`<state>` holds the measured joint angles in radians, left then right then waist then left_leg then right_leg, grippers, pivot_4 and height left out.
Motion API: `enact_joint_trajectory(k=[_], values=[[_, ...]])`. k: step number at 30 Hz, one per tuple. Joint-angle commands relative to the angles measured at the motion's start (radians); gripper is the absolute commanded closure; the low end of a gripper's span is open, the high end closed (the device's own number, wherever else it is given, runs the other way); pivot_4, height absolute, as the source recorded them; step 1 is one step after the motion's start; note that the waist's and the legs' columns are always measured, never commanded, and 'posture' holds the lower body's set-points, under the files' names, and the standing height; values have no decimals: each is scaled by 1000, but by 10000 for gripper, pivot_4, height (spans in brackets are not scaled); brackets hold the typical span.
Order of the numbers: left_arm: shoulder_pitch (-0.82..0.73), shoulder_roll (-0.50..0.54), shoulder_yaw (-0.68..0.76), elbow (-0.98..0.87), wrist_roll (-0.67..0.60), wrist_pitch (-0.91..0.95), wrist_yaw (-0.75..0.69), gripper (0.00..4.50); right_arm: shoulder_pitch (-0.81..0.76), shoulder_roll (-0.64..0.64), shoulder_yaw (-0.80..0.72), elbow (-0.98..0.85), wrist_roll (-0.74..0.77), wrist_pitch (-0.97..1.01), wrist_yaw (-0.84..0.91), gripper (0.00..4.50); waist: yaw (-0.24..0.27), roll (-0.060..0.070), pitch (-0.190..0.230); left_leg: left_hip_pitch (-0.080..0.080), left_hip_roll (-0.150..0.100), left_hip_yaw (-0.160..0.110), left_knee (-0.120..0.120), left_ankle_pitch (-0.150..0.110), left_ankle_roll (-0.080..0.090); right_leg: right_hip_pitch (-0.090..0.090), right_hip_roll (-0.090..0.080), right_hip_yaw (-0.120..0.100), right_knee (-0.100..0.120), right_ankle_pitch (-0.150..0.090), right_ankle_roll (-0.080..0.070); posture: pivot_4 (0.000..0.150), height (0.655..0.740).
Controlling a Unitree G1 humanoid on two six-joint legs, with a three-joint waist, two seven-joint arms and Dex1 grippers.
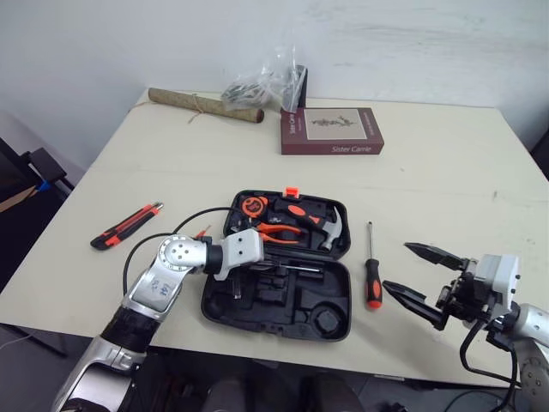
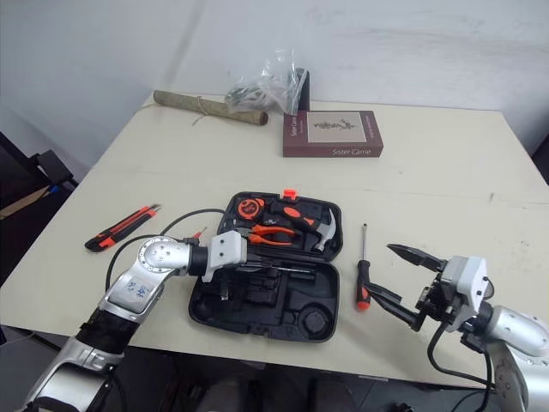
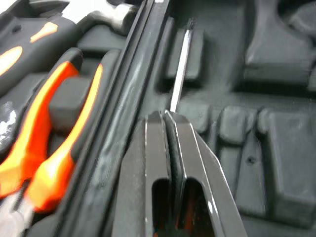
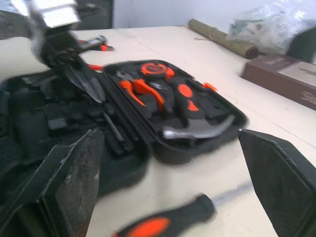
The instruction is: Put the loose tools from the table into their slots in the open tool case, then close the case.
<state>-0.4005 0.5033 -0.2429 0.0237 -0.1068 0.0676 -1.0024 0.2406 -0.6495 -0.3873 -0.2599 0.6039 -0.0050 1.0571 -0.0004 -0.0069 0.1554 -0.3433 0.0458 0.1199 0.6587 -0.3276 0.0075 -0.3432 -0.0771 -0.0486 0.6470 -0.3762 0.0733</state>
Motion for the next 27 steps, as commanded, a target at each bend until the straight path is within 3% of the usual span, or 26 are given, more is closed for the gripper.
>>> enact_joint_trajectory(k=[1, 4, 7, 9, 10, 14, 19, 22, 27], values=[[29, 23, 194, -45, -168, -83, -17, 39260, 57, 13, -105, 47, 0, -74, 14, 0, -1, -2, 1, -3, 0, 0, 0, 0, 0, -3, 0, -1, 0, 0, 0, 1500, 7400], [90, 108, 367, -61, -259, -53, -13, 27694, 130, 25, -201, 124, -4, -138, 25, 0, -5, -2, 2, -11, 1, 0, 2, 1, -1, -13, 1, -1, 3, 0, 0, 1500, 7400], [179, 212, 527, -33, -305, -21, -14, 12770, 198, 39, -303, 237, -14, -214, 32, 0, -10, -2, 3, -11, 1, 0, 1, 2, -1, -13, 1, -1, 4, 0, 0, 1500, 7400], [258, 292, 675, 61, -304, -32, -1, 3149, 251, 49, -381, 364, -25, -282, 33, 0, -13, -2, 3, -10, 1, 0, -1, 1, 0, -13, 0, 0, 3, 0, 0, 1500, 7400], [291, 319, 729, 104, -301, -43, 6, 643, 269, 52, -405, 410, -33, -312, 34, 0, -15, -3, 4, -9, 0, 0, -2, 0, 1, -12, 0, 0, 2, 0, 0, 1500, 7400], [401, 408, 936, 397, -281, -145, 56, 643, 321, 56, -484, 594, -42, -396, 18, 0, -27, -5, 5, -7, 0, 0, -11, 1, 2, -13, -1, 0, -1, -1, -1, 1500, 7400], [500, 545, 1080, 779, -264, -277, 107, 643, 332, 20, -543, 851, -63, -505, -10, 0, -36, -9, 7, -7, 1, 0, -14, 1, 1, -17, -2, -1, 0, -2, -4, 1500, 7400], [489, 552, 1079, 834, -278, -315, 95, 643, 307, -3, -534, 945, -69, -552, 4, 0, -33, -9, 7, -7, 0, 0, -14, 1, 0, -16, -3, -1, 0, -3, -5, 1500, 7400], [459, 503, 1043, 757, -300, -322, 63, 643, 209, -39, -510, 986, -34, -547, 59, 0, -30, -8, 6, -7, -1, 0, -14, -2, -4, -16, -5, -1, 0, -2, -6, 1500, 7400]])
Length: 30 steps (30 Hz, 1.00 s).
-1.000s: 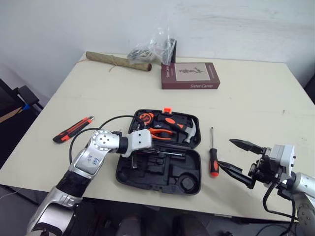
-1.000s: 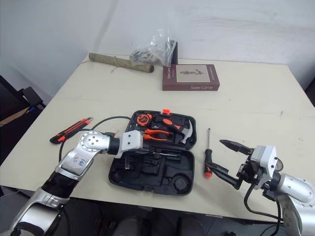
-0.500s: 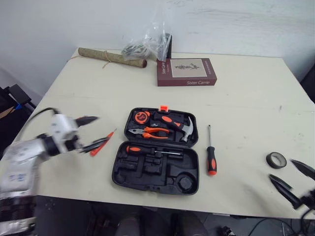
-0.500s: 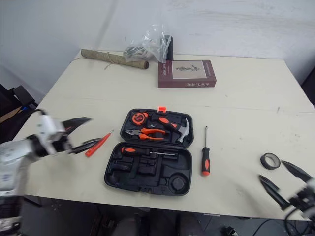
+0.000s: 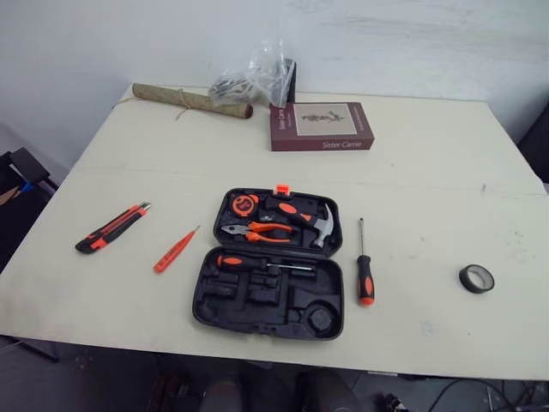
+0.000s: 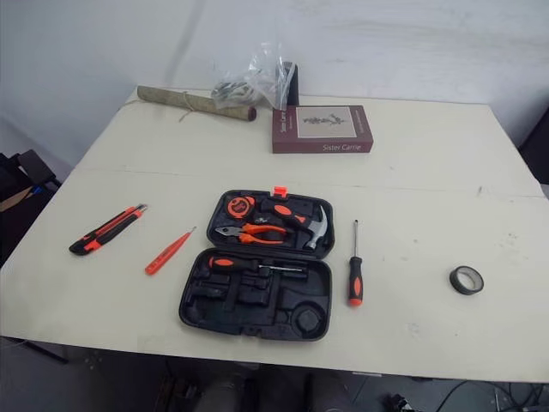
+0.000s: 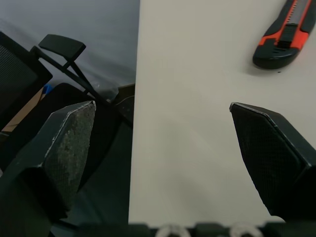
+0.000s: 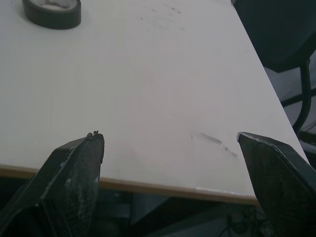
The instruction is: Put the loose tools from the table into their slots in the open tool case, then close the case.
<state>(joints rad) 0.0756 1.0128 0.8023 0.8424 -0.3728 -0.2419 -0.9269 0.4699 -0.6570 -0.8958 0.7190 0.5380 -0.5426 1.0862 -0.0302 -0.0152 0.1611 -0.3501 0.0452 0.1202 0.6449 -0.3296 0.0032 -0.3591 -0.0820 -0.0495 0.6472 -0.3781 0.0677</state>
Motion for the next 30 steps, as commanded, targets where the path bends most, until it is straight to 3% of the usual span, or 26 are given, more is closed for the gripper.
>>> enact_joint_trajectory(k=[1, 3, 7, 12, 14, 18, 23, 30], values=[[-21, -20, -8, -97, -43, -5, -18, 643, -37, -33, 3, -6, 42, 1, 41, 0, 0, 0, 0, 0, 0, 0, -1, 0, -1, 0, 0, 0, 0, 0, 0, 1500, 7400], [-20, -43, -16, -169, -61, 14, -24, 643, -63, -36, 14, -29, 54, 12, 62, 0, 0, 0, 0, -1, 1, 0, -2, 1, -2, -1, 0, -1, 0, 0, -1, 1500, 7400], [-23, -81, -62, -366, -86, 69, -37, 643, -67, 7, 72, -259, 116, 123, 76, 0, 0, 2, 1, -1, 1, -1, -4, 3, 2, -2, 1, -2, 0, -1, -1, 1500, 7400], [-39, -93, -141, -625, -160, 226, -72, 643, 94, 60, 193, -860, 229, 428, -59, 0, 0, 4, 2, -1, 1, -1, -4, 5, 2, -2, 2, -2, 2, -1, -1, 1500, 7400], [-41, -108, -184, -728, -203, 292, -91, 643, 126, 47, 238, -1022, 238, 529, -129, 0, 0, 4, 2, -1, 1, -1, -4, 5, 2, -2, 2, -2, 3, -1, -1, 1500, 7400], [-30, -141, -277, -911, -266, 393, -125, 643, 109, -10, 306, -1180, 219, 754, -306, 0, -1, 3, 3, -2, 0, -1, -5, 6, 1, -2, 2, -1, 2, -1, -1, 1500, 7400], [-78, -160, -383, -1068, -315, 492, -124, 643, 15, -91, 420, -1416, 360, 1120, -609, 0, 1, 2, 4, -3, 1, -1, -5, 9, -4, -4, 3, -1, 1, -1, -1, 1500, 7400], [-117, -210, -509, -1201, -316, 547, -117, 643, -207, -56, 569, -1485, 498, 1439, -999, 0, 0, 0, 4, -5, 1, -2, -2, 10, -4, -4, 4, -1, 1, -1, 0, 1500, 7400]])
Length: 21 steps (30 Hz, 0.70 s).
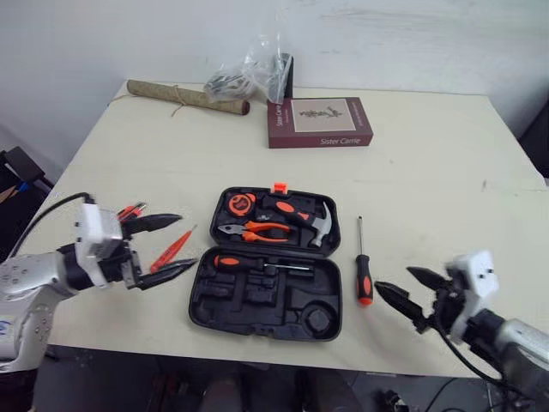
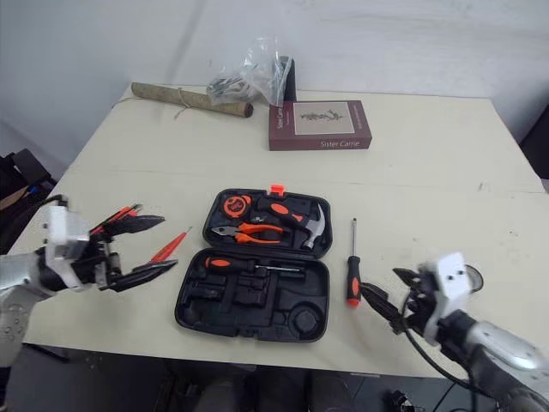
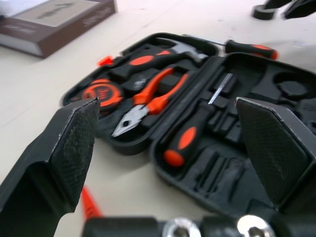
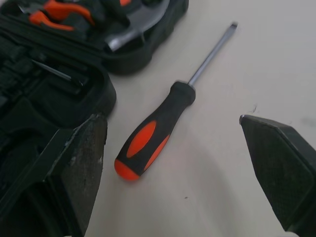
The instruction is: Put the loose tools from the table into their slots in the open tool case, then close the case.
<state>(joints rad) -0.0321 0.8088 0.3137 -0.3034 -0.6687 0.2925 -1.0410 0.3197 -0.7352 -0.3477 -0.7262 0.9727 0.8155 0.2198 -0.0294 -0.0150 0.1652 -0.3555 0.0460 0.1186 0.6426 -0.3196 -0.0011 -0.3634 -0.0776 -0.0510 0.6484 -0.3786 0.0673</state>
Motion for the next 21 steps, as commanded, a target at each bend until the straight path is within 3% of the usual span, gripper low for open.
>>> enact_joint_trajectory(k=[1, 4, 10, 17, 20, 21], values=[[-10, -11, -31, -70, -21, 19, -2, 643, -84, 38, 32, -43, 97, 111, -187, 0, -1, 0, 0, -1, 0, 0, 1, 0, 0, -1, 0, 0, 0, 0, 0, 1500, 7400], [-17, -19, -54, -98, -14, 33, 8, 643, -133, 56, 53, -53, 182, 179, -287, 0, 1, -1, 0, -7, 0, 0, 4, 0, 0, -7, 0, 1, 4, 0, 0, 1500, 7400], [-65, -18, -113, -137, -30, 74, -14, 643, -200, 59, 143, -29, 198, 291, -418, 0, 1, -1, 0, -13, 0, 0, 6, 3, 1, -12, 0, 1, 5, 1, 2, 1500, 7400], [-120, -23, -174, -182, -56, 122, -32, 643, -271, 115, 180, 10, 133, 367, -565, 0, -1, -3, -1, -13, 0, 0, 6, 4, 0, -13, 1, 1, 5, 1, 2, 1500, 7400], [-135, -29, -196, -210, -67, 139, -33, 0, -268, 134, 179, 11, 105, 385, -599, 8179, 1, -5, -2, -14, 0, 0, 6, 4, 0, -12, 1, 1, 5, 1, 2, 1500, 7400], [-139, -32, -203, -217, -67, 140, -33, 0, -267, 138, 178, 10, 96, 387, -602, 13283, 1, -5, -2, -13, 0, 0, 6, 4, 0, -12, 1, 1, 5, 1, 2, 1500, 7400]])
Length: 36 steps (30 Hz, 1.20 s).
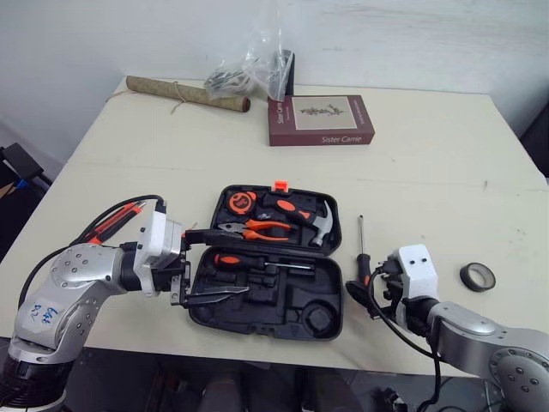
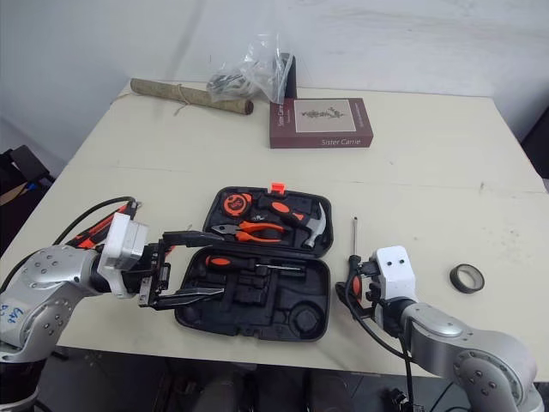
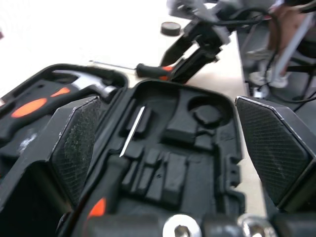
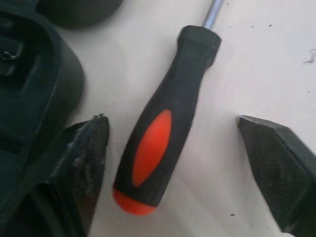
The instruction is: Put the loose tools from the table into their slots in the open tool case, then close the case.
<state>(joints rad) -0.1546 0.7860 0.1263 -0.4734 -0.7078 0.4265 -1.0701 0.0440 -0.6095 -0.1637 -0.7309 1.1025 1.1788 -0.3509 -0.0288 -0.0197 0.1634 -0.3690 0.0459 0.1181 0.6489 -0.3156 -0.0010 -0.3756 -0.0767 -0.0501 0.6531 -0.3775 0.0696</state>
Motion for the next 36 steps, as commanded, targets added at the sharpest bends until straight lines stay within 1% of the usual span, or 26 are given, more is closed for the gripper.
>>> enact_joint_trajectory(k=[1, 2, 3, 4, 5, 8, 10, 12, 15, 17, 20, 22, 25, 30, 33, 36], values=[[-20, -12, -22, -50, -25, 5, -5, 0, 10, 25, -11, 16, -38, 26, -41, 17563, 1, -1, 0, 0, 0, 0, 0, 0, 0, 0, 0, 0, 0, 0, 0, 1500, 7400], [-23, -14, -26, -51, -23, 4, -6, 0, 10, 37, -16, 17, -40, 26, -47, 22722, 1, -1, -1, 0, 0, 0, 0, 0, 0, 0, 0, 0, 0, 0, 0, 1500, 7400], [-24, -16, -30, -54, -21, 3, -7, 0, 12, 51, -24, 19, -40, 23, -51, 29004, 1, -1, -1, 0, 0, 0, 0, 0, 0, 0, 0, 0, 0, 0, 0, 1500, 7400], [-22, -15, -33, -57, -17, 3, -9, 0, 12, 59, -35, 19, -50, 16, -54, 33659, 1, -1, -1, 0, 0, 0, 0, 0, 0, 0, 0, 0, 0, 0, 0, 1500, 7400], [-19, -10, -37, -54, -5, 1, -14, 0, 9, 67, -48, 20, -63, 7, -56, 34943, 1, -1, -1, 0, 0, 0, 0, 0, 0, 0, 0, 0, 0, 0, 0, 1500, 7400], [-3, -7, -38, -48, 18, -8, -15, 0, 12, 98, -93, 20, -105, -40, -61, 34741, 0, -1, -1, 0, 0, 0, -1, 0, 0, 0, 1, 0, 0, 0, 0, 1500, 7400], [0, -16, -30, -51, 17, -10, -3, 0, 9, 110, -110, 11, -146, -96, -35, 34741, 0, -1, -1, 0, 0, 0, 0, 0, 0, 0, 1, 0, 0, 0, 0, 1500, 7400], [-1, -28, -20, -54, 8, -12, 10, 0, -4, 94, -103, 0, -202, -169, 41, 34741, 1, 0, 0, -1, 0, 0, 0, 0, 0, 0, 0, 0, -1, 0, 0, 1500, 7400], [3, -57, -4, -43, 39, -93, 5, 0, -74, 23, -71, 21, -199, -193, 217, 34741, -2, 1, 1, -1, 0, 0, -1, 0, 0, -1, 1, 0, -1, 0, 0, 1500, 7400], [20, -57, 15, -31, 52, -128, -10, 0, -177, -61, -10, 40, -204, -213, 394, 34741, -8, 2, 1, 0, 0, 1, 0, 0, 0, -1, 1, 1, 0, 0, 0, 1500, 7400], [58, -30, 61, -29, 16, -110, -30, 0, -343, -158, 98, 83, -217, -237, 643, 34741, -14, 3, 3, 0, 1, 1, -1, 1, 0, -1, 2, 1, 0, 0, 0, 1500, 7400], [100, -5, 101, -31, -10, -92, -54, 0, -439, -245, 252, 114, -335, -312, 840, 34741, -13, 4, 5, 0, 2, 0, -1, 1, -1, -1, 3, 0, 0, 0, 0, 1500, 7400], [156, 20, 147, -24, -11, -94, -72, 0, -551, -289, 428, 157, -416, -333, 1035, 34741, -8, 3, 6, -1, 2, -1, -2, 0, 0, -1, 3, 0, -2, 0, 0, 1500, 7400], [294, 53, 240, -14, 18, -108, -95, 0, -695, -254, 582, 209, -490, -313, 1192, 34741, -7, 3, 9, -3, 0, -1, 2, -1, 3, -1, -1, 0, -2, 0, 0, 1500, 7400], [370, 44, 276, -56, 15, -106, -74, 0, -720, -260, 643, 220, -553, -283, 1222, 34741, -4, 3, 9, -2, 0, -1, 2, -1, 4, -1, -2, -1, -2, 0, 0, 1500, 7400], [415, 27, 295, -96, 5, -100, -44, 0, -721, -254, 667, 213, -587, -234, 1220, 34741, -2, 2, 10, -3, -1, -2, 2, -2, 4, -1, -2, -1, -2, 0, 0, 1500, 7400]])
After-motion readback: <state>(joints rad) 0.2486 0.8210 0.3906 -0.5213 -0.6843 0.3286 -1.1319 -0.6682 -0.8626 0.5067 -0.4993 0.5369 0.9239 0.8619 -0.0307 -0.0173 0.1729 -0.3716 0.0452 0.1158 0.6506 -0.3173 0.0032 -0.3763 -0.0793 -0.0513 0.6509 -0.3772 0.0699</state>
